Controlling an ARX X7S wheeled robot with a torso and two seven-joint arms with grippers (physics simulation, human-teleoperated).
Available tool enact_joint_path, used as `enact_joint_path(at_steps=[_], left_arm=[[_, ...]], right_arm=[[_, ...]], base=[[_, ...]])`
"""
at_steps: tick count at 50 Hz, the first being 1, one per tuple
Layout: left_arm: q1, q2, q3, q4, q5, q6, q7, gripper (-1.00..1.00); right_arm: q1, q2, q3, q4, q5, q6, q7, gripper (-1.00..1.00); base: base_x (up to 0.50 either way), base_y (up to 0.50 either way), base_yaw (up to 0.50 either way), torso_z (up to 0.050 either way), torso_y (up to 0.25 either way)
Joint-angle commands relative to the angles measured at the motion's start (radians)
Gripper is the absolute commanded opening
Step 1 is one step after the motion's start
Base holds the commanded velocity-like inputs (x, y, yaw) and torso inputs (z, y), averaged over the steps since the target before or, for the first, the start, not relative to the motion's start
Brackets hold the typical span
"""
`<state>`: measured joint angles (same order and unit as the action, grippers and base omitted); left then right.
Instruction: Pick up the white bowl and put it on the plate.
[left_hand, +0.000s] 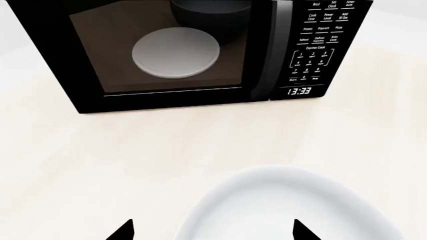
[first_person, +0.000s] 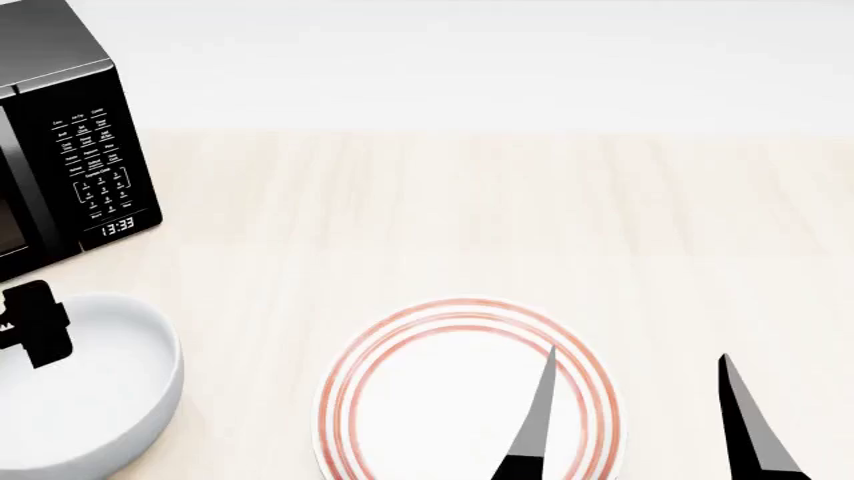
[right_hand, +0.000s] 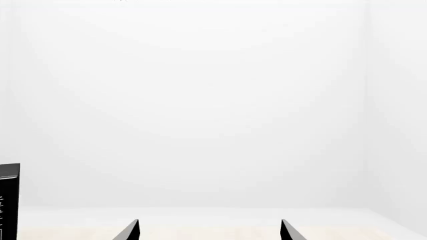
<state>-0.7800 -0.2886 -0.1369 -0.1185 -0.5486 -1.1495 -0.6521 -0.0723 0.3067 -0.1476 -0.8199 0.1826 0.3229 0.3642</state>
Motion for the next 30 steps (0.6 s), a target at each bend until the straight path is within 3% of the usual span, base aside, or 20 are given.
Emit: enact_joint_path(at_steps=[1,30], left_arm=[[0.007,0.005,-0.022,-0.025,-0.02,0.012,0.065,1.0],[0.038,-0.03,0.0,-0.13,0.02,0.091,0.09,1.0]], right_arm=[[-0.001,-0.008,0.012,-0.011,-0.018,-0.001,-0.021,1.0],[-0.004,0.007,0.015,-0.007,-0.002,-0.017,-0.004,1.0]], base=[[0.0,0.0,0.0,0.0,0.0],[0.0,0.0,0.0,0.0,0.0]])
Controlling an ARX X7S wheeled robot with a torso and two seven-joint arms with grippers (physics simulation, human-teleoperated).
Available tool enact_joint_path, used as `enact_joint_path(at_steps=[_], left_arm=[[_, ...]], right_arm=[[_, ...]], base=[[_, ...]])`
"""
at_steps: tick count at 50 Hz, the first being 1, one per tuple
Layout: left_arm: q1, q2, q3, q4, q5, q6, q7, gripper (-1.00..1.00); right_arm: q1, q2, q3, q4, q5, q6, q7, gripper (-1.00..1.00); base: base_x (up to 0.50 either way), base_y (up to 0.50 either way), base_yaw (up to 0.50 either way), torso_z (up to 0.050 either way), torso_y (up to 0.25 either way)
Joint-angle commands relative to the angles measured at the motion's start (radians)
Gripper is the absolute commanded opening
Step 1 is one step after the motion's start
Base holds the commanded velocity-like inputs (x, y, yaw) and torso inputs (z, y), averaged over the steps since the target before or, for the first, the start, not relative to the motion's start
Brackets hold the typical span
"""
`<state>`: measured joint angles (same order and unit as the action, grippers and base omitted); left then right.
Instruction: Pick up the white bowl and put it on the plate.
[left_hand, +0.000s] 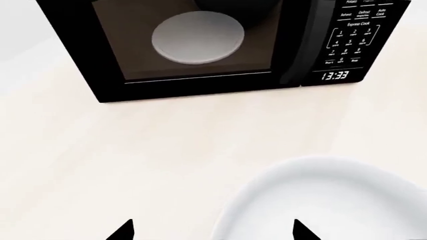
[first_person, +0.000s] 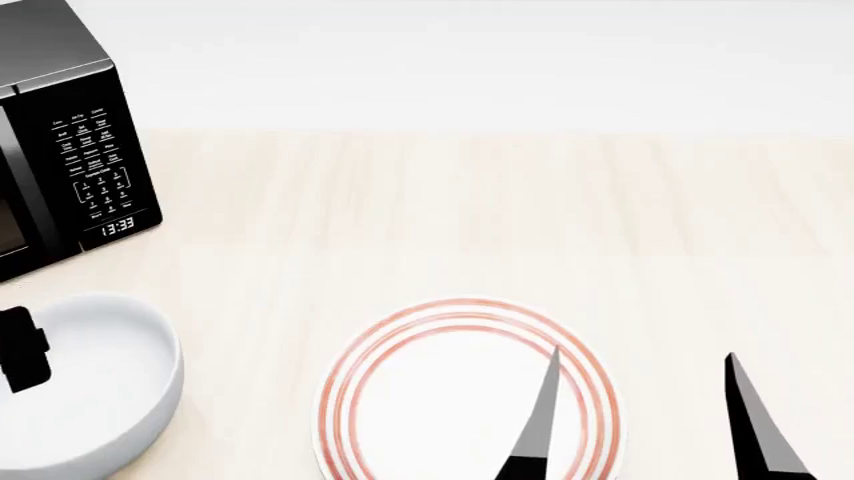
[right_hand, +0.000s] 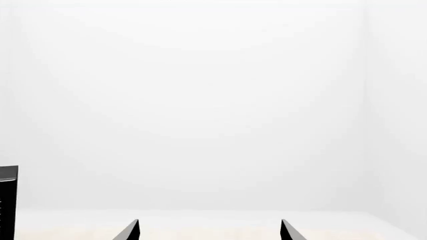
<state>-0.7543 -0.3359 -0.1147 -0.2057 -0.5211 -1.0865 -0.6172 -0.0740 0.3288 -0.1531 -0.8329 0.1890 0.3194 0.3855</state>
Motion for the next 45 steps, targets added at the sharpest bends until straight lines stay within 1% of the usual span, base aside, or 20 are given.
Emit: enact_joint_path(at_steps=[1,9,13,27,30,45], left_arm=[[0.013,0.017,-0.023,-0.044,-0.007,0.029,0.054,1.0],[0.016,0.019,-0.032,-0.04,-0.014,0.022,0.046,1.0],[0.017,0.018,-0.026,-0.078,-0.005,0.051,0.059,1.0],[0.04,0.022,-0.017,-0.105,-0.001,0.068,0.067,1.0],[0.04,0.024,-0.008,-0.134,0.007,0.091,0.079,1.0],[0.049,0.02,0.015,-0.136,0.004,0.082,0.095,1.0]], right_arm=[[-0.002,-0.014,0.02,0.006,-0.009,-0.014,-0.024,1.0],[0.001,-0.011,0.016,0.009,-0.006,-0.014,-0.02,1.0],[0.002,-0.01,0.015,0.01,-0.005,-0.015,-0.018,1.0],[0.0,-0.002,0.014,0.008,-0.001,-0.018,-0.01,1.0],[0.0,0.0,0.017,0.001,0.002,-0.012,-0.006,1.0],[0.0,0.007,0.014,-0.004,0.006,-0.013,0.003,1.0]], base=[[0.0,0.0,0.0,0.0,0.0],[0.0,0.0,0.0,0.0,0.0],[0.0,0.0,0.0,0.0,0.0],[0.0,0.0,0.0,0.0,0.0],[0.0,0.0,0.0,0.0,0.0],[0.0,0.0,0.0,0.0,0.0]])
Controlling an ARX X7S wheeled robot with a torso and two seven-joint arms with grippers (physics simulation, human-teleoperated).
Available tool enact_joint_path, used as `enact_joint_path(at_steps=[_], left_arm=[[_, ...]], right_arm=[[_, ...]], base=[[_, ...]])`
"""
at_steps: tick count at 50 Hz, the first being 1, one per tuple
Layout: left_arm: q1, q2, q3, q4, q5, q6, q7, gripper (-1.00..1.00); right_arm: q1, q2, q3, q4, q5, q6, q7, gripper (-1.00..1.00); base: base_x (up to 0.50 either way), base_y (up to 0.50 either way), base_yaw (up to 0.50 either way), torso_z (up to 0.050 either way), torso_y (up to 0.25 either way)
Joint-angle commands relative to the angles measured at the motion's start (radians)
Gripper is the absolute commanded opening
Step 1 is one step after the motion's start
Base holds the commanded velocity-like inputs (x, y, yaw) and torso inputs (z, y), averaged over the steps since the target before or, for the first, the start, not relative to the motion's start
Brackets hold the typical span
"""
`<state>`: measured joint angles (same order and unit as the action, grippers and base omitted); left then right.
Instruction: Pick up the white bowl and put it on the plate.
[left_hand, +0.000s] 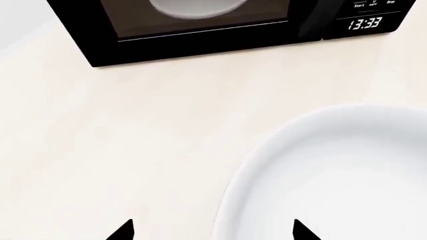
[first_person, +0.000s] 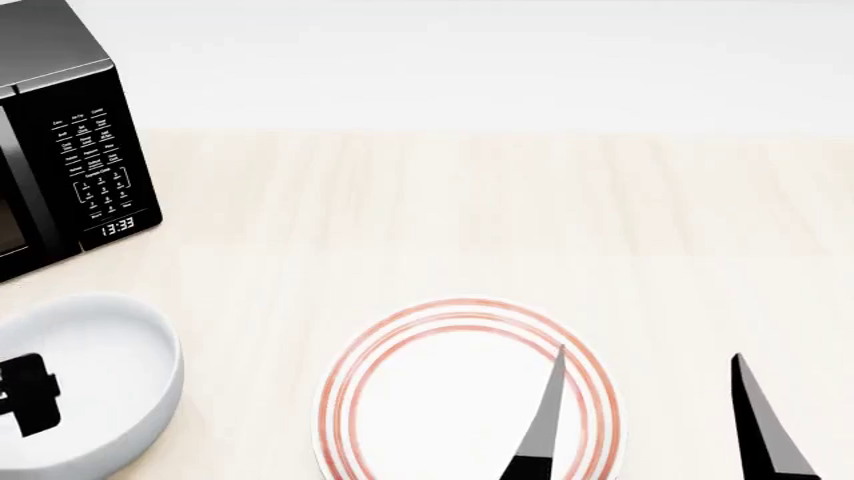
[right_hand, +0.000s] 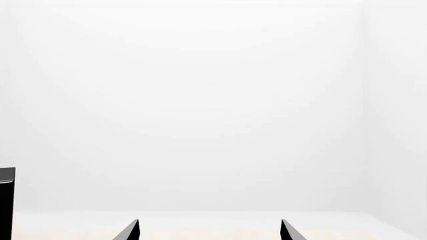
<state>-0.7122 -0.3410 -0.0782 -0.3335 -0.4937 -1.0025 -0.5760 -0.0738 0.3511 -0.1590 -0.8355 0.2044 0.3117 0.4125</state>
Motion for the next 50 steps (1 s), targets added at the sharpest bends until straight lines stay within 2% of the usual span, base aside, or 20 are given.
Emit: enact_joint_path(at_steps=[1,23,24,50], left_arm=[[0.006,0.025,-0.02,-0.012,-0.022,0.001,0.054,1.0],[0.014,0.026,-0.011,-0.041,-0.014,0.029,0.057,1.0],[0.016,0.026,-0.012,-0.035,-0.015,0.026,0.055,-1.0],[0.019,0.018,0.013,-0.007,-0.015,0.031,0.064,-1.0]], right_arm=[[0.0,-0.014,0.02,-0.003,-0.009,-0.004,-0.023,1.0],[-0.002,-0.005,0.019,0.001,-0.002,-0.015,-0.014,1.0],[-0.003,-0.004,0.019,-0.001,-0.002,-0.015,-0.013,1.0],[0.0,0.006,0.015,-0.001,0.007,-0.02,-0.003,1.0]], base=[[0.0,0.0,0.0,0.0,0.0],[0.0,0.0,0.0,0.0,0.0],[0.0,0.0,0.0,0.0,0.0],[0.0,0.0,0.0,0.0,0.0]])
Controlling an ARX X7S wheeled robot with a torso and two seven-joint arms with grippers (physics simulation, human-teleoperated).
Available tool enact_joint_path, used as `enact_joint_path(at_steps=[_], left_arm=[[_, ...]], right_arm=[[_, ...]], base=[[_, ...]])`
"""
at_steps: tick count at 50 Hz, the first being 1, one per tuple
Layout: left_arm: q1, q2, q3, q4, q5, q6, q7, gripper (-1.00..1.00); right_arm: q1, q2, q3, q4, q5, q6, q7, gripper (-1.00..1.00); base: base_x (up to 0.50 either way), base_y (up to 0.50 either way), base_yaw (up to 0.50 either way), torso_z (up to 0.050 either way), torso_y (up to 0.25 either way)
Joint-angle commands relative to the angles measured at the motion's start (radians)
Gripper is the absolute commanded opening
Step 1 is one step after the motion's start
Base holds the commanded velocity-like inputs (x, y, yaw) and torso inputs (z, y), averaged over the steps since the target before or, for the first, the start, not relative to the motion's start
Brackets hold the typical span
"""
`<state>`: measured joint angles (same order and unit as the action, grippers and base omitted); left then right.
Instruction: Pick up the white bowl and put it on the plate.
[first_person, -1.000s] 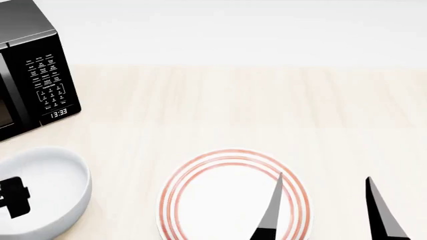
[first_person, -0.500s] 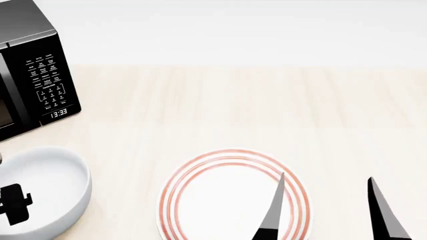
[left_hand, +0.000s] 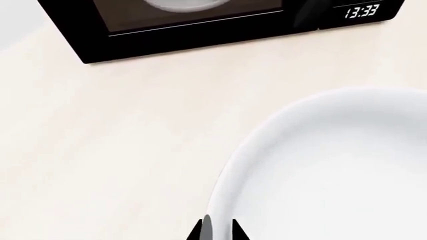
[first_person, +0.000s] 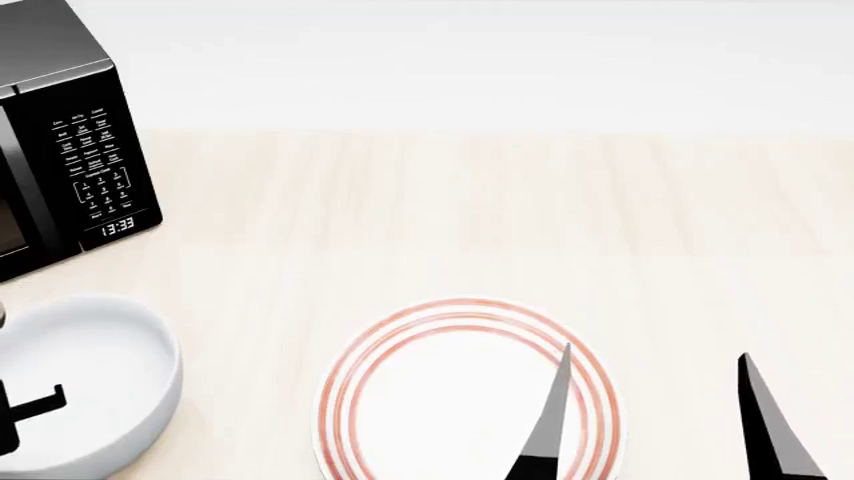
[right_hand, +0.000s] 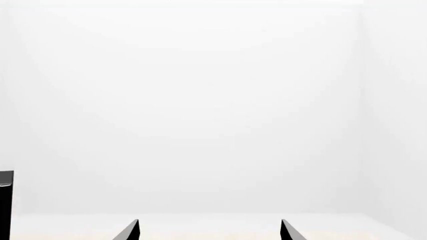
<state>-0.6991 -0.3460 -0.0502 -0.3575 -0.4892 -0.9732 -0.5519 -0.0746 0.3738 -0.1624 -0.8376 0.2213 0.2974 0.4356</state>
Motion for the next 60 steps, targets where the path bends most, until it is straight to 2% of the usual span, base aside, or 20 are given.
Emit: enact_joint_path(at_steps=[1,28,40,60], left_arm=[[0.007,0.022,-0.009,0.018,-0.016,0.004,0.041,-1.0],[-0.01,0.048,-0.071,0.121,-0.116,-0.1,0.027,-1.0],[-0.014,0.075,-0.142,0.193,-0.211,-0.187,0.015,-1.0],[-0.046,0.08,-0.166,0.284,-0.264,-0.26,-0.033,-1.0]], right_arm=[[0.001,-0.016,0.017,-0.002,-0.01,-0.003,-0.025,1.0],[0.005,-0.006,0.007,-0.003,-0.007,-0.001,-0.013,1.0],[0.005,-0.001,0.005,-0.004,-0.006,0.002,-0.007,1.0],[0.006,0.005,0.002,-0.005,0.0,-0.001,0.001,1.0]], base=[[0.0,0.0,0.0,0.0,0.0],[0.0,0.0,0.0,0.0,0.0],[0.0,0.0,0.0,0.0,0.0],[0.0,0.0,0.0,0.0,0.0]])
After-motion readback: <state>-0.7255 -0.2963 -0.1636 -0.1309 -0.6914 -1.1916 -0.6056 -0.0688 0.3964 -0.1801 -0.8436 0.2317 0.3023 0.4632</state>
